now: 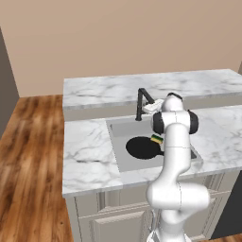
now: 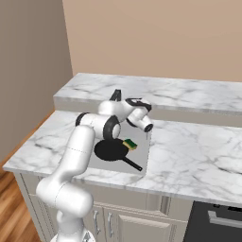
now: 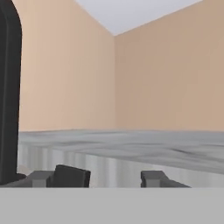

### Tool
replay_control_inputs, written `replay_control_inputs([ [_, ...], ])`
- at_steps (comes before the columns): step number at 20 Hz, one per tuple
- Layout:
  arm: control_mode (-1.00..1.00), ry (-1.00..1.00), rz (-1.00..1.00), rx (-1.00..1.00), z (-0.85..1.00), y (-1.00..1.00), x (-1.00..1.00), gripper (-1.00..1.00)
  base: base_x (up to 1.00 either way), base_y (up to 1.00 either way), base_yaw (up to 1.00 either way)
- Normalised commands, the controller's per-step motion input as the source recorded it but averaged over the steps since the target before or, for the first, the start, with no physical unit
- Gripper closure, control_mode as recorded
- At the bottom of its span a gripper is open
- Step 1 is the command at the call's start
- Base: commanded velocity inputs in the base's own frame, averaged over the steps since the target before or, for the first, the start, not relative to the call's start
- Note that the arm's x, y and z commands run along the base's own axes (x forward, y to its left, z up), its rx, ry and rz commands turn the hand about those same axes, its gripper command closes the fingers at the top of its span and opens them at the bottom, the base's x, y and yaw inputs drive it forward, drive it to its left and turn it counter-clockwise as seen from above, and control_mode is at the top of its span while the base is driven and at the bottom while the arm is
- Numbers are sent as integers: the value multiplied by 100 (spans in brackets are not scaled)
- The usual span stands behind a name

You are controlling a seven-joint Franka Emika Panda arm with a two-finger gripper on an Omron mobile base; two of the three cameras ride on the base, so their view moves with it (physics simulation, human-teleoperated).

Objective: Pick the pan and sponge and place them into the sink. Then turn on the water.

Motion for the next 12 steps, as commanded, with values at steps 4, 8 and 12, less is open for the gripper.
replay_control_inputs([
  [4,-100,0,-11,-4,-41,0,51,-100,0,0,0],
  [8,-100,0,-18,2,-38,-28,36,-100,0,0,0],
  [12,-100,0,-19,6,-36,-84,35,-100,0,0,0],
])
